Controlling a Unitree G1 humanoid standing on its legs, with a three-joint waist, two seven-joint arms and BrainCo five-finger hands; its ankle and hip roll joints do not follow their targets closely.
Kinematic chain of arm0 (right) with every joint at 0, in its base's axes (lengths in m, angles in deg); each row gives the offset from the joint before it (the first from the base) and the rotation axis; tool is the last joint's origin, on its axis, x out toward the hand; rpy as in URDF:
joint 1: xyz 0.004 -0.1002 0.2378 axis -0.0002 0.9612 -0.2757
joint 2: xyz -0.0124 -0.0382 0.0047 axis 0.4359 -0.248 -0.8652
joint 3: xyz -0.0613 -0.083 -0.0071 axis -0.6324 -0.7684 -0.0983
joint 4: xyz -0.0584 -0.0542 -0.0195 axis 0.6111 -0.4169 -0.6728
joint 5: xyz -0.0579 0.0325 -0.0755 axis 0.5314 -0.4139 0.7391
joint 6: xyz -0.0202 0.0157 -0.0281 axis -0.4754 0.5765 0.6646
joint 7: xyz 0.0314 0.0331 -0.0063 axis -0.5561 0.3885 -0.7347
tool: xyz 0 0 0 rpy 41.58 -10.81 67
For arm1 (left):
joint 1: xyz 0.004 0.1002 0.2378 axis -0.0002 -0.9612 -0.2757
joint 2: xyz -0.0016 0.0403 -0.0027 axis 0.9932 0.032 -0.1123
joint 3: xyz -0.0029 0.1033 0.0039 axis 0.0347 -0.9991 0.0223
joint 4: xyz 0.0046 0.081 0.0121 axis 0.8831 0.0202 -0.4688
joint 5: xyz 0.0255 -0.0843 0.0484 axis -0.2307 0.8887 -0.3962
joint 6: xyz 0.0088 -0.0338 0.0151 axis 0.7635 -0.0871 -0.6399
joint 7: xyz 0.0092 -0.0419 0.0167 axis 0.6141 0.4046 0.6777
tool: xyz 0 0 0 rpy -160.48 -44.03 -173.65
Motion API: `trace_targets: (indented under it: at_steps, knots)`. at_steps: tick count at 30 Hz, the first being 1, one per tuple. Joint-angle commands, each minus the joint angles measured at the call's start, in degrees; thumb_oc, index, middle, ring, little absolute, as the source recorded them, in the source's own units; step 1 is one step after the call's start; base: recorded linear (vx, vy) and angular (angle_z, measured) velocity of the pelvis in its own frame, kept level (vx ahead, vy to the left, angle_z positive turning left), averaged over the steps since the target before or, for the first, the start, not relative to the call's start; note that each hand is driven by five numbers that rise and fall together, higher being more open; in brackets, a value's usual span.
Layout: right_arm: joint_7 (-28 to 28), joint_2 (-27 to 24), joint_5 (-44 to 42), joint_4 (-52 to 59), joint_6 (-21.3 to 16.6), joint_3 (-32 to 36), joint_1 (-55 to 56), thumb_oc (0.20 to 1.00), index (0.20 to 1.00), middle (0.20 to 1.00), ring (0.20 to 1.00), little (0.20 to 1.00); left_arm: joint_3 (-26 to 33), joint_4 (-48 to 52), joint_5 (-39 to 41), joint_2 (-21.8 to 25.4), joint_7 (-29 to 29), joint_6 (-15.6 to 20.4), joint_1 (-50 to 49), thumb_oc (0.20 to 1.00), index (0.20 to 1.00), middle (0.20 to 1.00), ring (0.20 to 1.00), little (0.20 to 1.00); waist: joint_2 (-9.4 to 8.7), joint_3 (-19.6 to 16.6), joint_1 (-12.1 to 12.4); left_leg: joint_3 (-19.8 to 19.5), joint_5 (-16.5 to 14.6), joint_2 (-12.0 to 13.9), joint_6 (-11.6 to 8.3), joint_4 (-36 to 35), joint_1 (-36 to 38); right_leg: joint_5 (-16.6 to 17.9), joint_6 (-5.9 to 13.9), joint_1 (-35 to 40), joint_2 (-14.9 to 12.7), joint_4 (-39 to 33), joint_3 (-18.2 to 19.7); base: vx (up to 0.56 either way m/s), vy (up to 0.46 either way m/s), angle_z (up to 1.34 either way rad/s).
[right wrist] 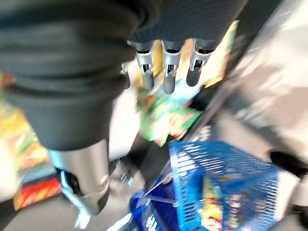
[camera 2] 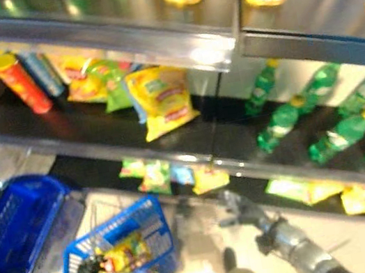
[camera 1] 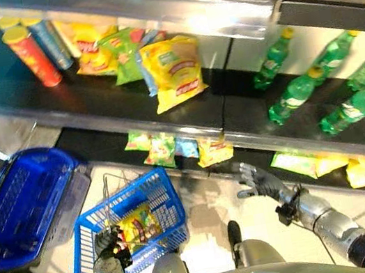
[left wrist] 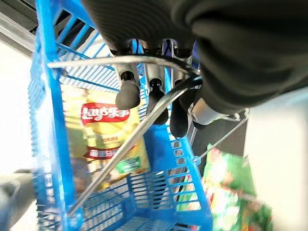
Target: Pick up the snacks into the basket
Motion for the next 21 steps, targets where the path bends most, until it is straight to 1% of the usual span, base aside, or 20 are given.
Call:
trace_targets:
  at_steps: [1, 2, 3, 5, 8, 10, 12, 14, 17, 18, 19, 20, 21]
  knots:
    - [1.1, 1.8, 1.7, 0.3, -2.4, 1.9, -2.6, 1.0, 1.0, 1.0, 1.0, 1.0, 2.5, 0.8, 0.8, 1.9, -0.4, 4.0, 2.3, 0.2, 0.2, 0.2, 0.2, 0.2, 0.58, -0.4, 1.2, -1.3, -2.6, -1.6, 2.03, 2.4, -2.4, 5.0, 4.39, -4.5, -2.4, 3.2, -2.7, -0.04, -0.047, -0.6]
    - [1.1, 1.8, 1.7, 0.3, -2.4, 1.9, -2.6, 1.0, 1.0, 1.0, 1.0, 1.0, 2.5, 0.8, 0.8, 1.9, -0.4, 4.0, 2.3, 0.2, 0.2, 0.2, 0.2, 0.2, 0.58, -0.3, 1.1, -1.3, -2.5, -1.6, 2.03, 2.4, -2.3, 5.0, 4.39, -4.4, -2.4, 3.2, -2.7, -0.09, -0.132, -0.44]
    - [2.4, 3.2, 1.8, -1.4, -2.7, 3.9, -1.4, 1.0, 1.0, 1.0, 1.0, 1.0, 2.6, -1.5, 0.9, 1.8, -0.3, 3.5, 3.0, 0.2, 0.2, 0.2, 0.2, 0.2, 1.12, -0.5, 0.7, -1.6, -1.5, -0.4, 1.73, 1.6, -1.9, 3.5, 4.16, -3.1, -2.3, 5.5, -2.8, -0.11, -0.149, -0.35]
    - [4.2, 5.1, 2.3, -6.0, -2.9, 6.0, -0.5, 1.0, 1.0, 1.0, 1.0, 1.0, 2.2, -1.0, 1.1, 1.7, 0.0, 3.7, 2.4, 0.2, 0.2, 0.2, 0.2, 0.2, 1.59, -1.6, 0.6, -2.0, -0.4, 0.5, 1.39, 0.9, -2.0, 3.0, 3.92, -1.6, -2.4, 6.6, -2.0, -0.12, -0.203, 0.08]
    - [6.5, 6.8, 4.2, -10.2, -2.7, 8.9, 0.0, 1.0, 1.0, 1.0, 1.0, 1.0, 2.8, -1.3, 3.2, 0.8, 0.5, 3.6, 0.9, 0.2, 0.2, 0.2, 0.2, 0.2, 2.31, -4.3, 1.0, -2.0, 0.7, 2.2, 0.47, 0.4, -2.3, 3.0, 3.97, 0.6, -4.0, 6.2, -2.4, -0.08, -0.225, 0.21]
    - [7.1, 7.0, 5.9, -10.9, -2.3, 9.3, 0.1, 1.0, 1.0, 1.0, 1.0, 1.0, 3.5, -1.6, 4.8, 0.1, 0.9, 3.4, -0.2, 0.2, 0.2, 0.2, 0.2, 0.2, 2.63, -5.3, 1.4, -1.5, 1.2, 3.5, -0.38, 0.5, -2.2, 2.2, 4.19, 2.4, -5.0, 5.1, -3.4, -0.13, -0.286, 0.19]
    - [7.8, 7.0, 8.5, -12.6, -2.4, 8.9, -0.3, 1.0, 1.0, 1.0, 1.0, 1.0, 4.3, -3.1, 5.8, -0.6, 1.4, 3.3, -1.0, 0.2, 0.2, 0.2, 0.2, 0.2, 2.96, -5.8, 2.0, -0.7, 2.5, 5.5, -1.54, 0.5, -2.4, -0.9, 4.38, 4.0, -4.8, 3.3, -4.7, -0.18, -0.326, -0.21]
    - [8.9, 6.5, 10.3, -13.1, -2.6, 8.6, -0.5, 1.0, 1.0, 1.0, 1.0, 1.0, 5.0, -4.9, 6.8, -1.1, 1.9, 2.5, -1.6, 0.2, 0.2, 0.2, 0.2, 0.2, 3.56, -5.6, 2.0, 0.2, 6.3, 9.3, -3.73, -0.2, -2.8, -2.7, 2.95, 3.9, -2.0, 3.2, -5.1, -0.19, -0.429, -0.47]
    - [8.7, 5.3, 11.1, -14.0, -2.3, 9.1, 0.0, 1.0, 1.0, 1.0, 1.0, 1.0, 5.7, -7.5, 6.3, -2.1, 2.6, 1.7, -2.4, 0.2, 0.2, 0.2, 0.2, 0.2, 4.65, -5.4, 1.2, 0.9, 10.2, 13.4, -5.64, -2.2, -2.4, -3.9, 1.17, 4.8, 1.7, 1.6, -6.1, -0.17, -0.438, -0.35]
    - [8.7, 5.1, 11.5, -15.2, -2.2, 8.6, -0.4, 1.0, 1.0, 1.0, 1.0, 1.0, 6.3, -8.3, 7.0, -2.8, 2.4, 1.6, -2.6, 0.2, 0.2, 0.2, 0.2, 0.2, 4.99, -5.1, 1.1, 0.8, 10.9, 14.2, -5.78, -2.2, -2.4, -4.3, 0.57, 4.9, 2.5, 1.3, -5.9, -0.19, -0.325, -0.35]
    - [9.0, 4.6, 11.7, -15.5, -1.9, 8.4, -0.8, 1.0, 1.0, 1.0, 1.0, 1.0, 6.3, -9.3, 7.1, -3.4, 2.4, 1.3, -2.5, 0.2, 0.2, 0.2, 0.2, 0.2, 4.94, -4.5, 1.4, -1.3, 10.7, 13.8, -5.37, -1.0, -3.1, -4.3, 0.14, 4.9, 2.6, 1.3, -5.4, -0.22, -0.307, -0.37]
    - [8.9, 4.3, 11.6, -16.5, -2.0, 8.2, -1.4, 1.0, 1.0, 1.0, 1.0, 1.0, 6.4, -9.5, 7.7, -4.3, 2.6, 1.4, -2.6, 0.2, 0.2, 0.2, 0.2, 0.2, 4.6, -3.8, 1.9, -5.1, 8.8, 11.8, -4.52, 2.8, -3.9, -3.8, -0.32, 4.5, 2.7, 1.1, -4.7, -0.24, -0.333, -0.36]
    - [8.7, 4.4, 11.8, -19.6, -1.9, 8.3, -2.3, 1.0, 1.0, 1.0, 1.0, 1.0, 6.4, -10.1, 7.9, -4.9, 3.1, 1.3, -2.8, 0.2, 0.2, 0.2, 0.2, 0.2, 4.03, -3.4, 2.1, -7.4, 5.8, 8.8, -3.62, 6.7, -4.0, -3.0, -0.67, 4.0, 2.8, 0.8, -4.5, -0.21, -0.338, -0.55]
